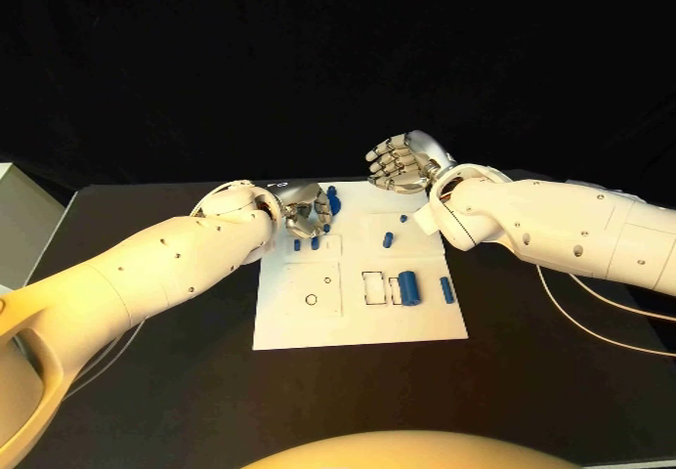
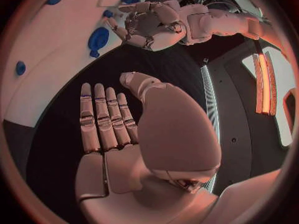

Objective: Assemble the parts on the task board

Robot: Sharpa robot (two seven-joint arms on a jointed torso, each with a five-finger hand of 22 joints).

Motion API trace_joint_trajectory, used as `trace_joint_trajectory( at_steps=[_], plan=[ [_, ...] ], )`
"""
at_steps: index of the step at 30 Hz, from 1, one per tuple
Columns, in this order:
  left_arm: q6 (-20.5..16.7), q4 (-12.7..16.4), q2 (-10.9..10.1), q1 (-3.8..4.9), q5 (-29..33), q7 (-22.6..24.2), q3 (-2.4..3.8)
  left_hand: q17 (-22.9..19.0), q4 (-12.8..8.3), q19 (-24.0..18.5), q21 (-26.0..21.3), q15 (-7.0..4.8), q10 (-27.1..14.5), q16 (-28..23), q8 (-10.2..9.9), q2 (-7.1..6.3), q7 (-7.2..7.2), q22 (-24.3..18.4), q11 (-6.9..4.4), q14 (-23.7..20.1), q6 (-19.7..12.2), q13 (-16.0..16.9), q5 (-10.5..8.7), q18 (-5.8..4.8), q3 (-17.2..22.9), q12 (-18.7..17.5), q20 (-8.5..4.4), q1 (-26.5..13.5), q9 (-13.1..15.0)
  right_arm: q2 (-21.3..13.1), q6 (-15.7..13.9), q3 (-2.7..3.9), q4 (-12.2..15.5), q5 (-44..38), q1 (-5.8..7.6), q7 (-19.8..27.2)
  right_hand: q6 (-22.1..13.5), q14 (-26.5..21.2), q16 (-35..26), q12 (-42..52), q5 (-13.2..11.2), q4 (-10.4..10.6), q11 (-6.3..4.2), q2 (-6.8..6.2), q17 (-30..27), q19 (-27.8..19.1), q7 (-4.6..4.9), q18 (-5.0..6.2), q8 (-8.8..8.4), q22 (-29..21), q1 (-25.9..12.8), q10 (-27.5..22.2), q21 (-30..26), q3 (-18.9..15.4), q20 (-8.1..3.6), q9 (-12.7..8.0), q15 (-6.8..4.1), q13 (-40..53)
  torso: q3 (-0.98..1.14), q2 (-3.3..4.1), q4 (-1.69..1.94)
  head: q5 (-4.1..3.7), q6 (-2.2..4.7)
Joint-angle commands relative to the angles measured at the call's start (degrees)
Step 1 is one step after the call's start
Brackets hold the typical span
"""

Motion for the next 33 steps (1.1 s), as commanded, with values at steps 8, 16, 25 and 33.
trace_joint_trajectory(
  at_steps=[8,16,25,33],
  plan=[
    [0.70,-0.73,0.64,-0.03,-0.40,-1.26,-0.03,0.48,-0.18,0.52,0.47,-0.06,0.88,0.75,-0.82,0.34,0.21,0.20,0.07,0.76,0.00,-0.15,0.00,0.90,0.54,-0.27,0.09,-0.06,-0.25,0.10,-0.10,0.04,0.32,-0.14,0.13,0.60,0.31,0.34,-0.33,-0.37,0.27,0.15,0.18,-0.04,-0.10,0.12,2.99,0.72,-0.03,-0.09,-0.74,-0.06,-0.04,0.15,0.24,-0.12,0.28,-0.02,0.03,0.12,0.03,-0.25,-0.09],
    [-0.09,-0.71,0.84,-0.02,-0.36,-1.27,-0.03,0.35,-0.27,0.54,0.73,-0.03,1.00,1.04,-1.58,0.35,0.34,0.35,0.14,0.82,-0.47,-0.34,0.01,0.89,0.80,-0.56,0.08,-0.02,-0.55,0.16,-0.08,0.04,0.36,-0.11,0.18,0.60,0.33,0.34,-0.37,-0.42,0.38,0.21,0.19,-0.01,-0.14,0.10,2.99,0.72,-0.04,-0.09,-0.88,-0.03,-0.05,0.16,0.26,-0.14,0.29,-0.02,0.01,0.10,0.06,-0.37,-0.28],
    [0.20,-0.61,1.06,-0.01,0.02,-1.08,-0.03,1.05,-0.29,0.58,1.05,-0.06,1.71,1.61,-1.75,0.65,0.13,0.52,0.07,1.40,0.10,-0.42,-0.01,0.89,1.09,-0.55,0.07,0.00,-0.59,0.29,-0.06,0.05,0.32,-0.09,0.20,0.64,0.33,0.34,-0.37,-0.42,0.38,0.21,0.19,-0.01,-0.14,0.10,2.99,0.72,-0.04,-0.09,-0.88,-0.03,-0.05,0.16,0.26,-0.14,0.29,-0.02,0.00,0.09,0.06,-0.48,-0.44],
    [0.78,-0.92,1.47,-0.02,0.20,-1.06,-0.03,1.19,-0.32,0.62,1.41,-0.21,2.72,2.08,-1.77,0.91,0.27,0.72,-0.12,1.71,1.08,-0.49,-0.02,0.91,1.31,-0.51,-0.02,-0.03,-0.55,0.33,-0.05,0.05,0.38,-0.08,0.24,0.64,0.33,0.34,-0.37,-0.42,0.38,0.21,0.19,-0.01,-0.14,0.10,2.99,0.72,-0.04,-0.09,-0.88,-0.03,-0.05,0.16,0.26,-0.14,0.29,-0.02,0.00,0.18,0.01,-0.58,-0.41]
  ],
)
